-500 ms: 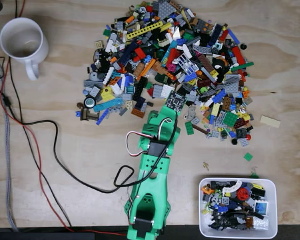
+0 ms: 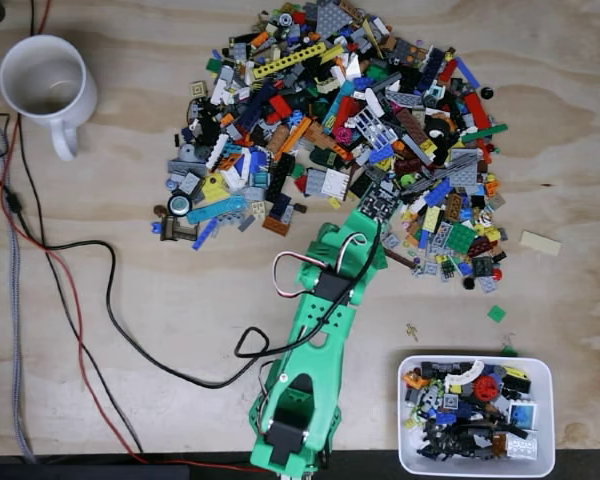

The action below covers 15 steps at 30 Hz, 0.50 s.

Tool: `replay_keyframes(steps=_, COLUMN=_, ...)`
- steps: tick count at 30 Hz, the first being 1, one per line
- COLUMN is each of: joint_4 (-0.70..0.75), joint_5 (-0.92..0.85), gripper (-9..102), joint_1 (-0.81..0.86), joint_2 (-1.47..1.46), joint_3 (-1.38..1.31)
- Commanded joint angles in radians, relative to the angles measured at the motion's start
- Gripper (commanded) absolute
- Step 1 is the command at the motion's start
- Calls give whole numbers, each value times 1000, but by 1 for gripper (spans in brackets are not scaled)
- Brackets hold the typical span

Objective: Find the closest Lego and put it in the bin.

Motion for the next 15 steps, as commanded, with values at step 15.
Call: replay_keyframes(steps=15, joint_4=-273, joint_5=-413, gripper=21, joint_1=221, joint_2=-336, joint_3=83)
